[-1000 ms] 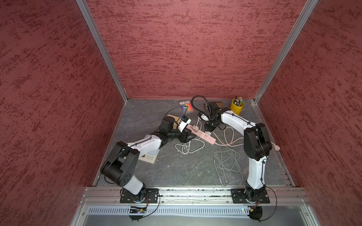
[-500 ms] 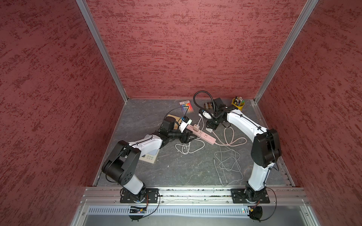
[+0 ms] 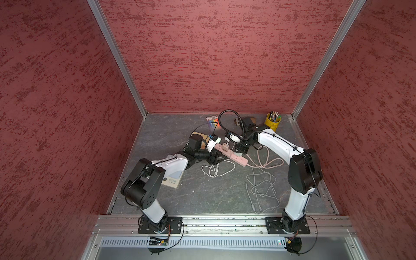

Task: Charge the electronic scale
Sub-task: Insert the plug into the socket.

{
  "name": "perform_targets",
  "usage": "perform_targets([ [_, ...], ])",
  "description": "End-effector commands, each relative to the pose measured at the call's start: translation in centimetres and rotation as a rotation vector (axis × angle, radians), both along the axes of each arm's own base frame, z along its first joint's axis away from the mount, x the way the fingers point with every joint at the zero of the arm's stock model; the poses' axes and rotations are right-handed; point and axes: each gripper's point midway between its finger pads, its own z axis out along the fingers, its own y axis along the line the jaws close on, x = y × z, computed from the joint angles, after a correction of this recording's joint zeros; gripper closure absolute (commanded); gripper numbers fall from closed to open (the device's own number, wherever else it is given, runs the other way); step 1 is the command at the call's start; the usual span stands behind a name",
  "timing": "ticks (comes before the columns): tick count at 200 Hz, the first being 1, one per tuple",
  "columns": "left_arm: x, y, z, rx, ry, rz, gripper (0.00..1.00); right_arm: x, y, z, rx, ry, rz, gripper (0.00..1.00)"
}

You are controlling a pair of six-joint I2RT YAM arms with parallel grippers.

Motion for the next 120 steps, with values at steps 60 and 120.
perform_targets([
  [60, 0.0, -0.1, 0.1, 0.012, 0.008, -0.014, 0.37, 1.1, 0.8, -1.3, 0.017, 0.006, -0.025, 1.0],
  [120, -0.2, 0.0, 0.0, 0.021, 0.005, -0.015, 0.37, 1.4, 0.3, -2.3, -0.006, 0.011, -0.079, 1.0],
])
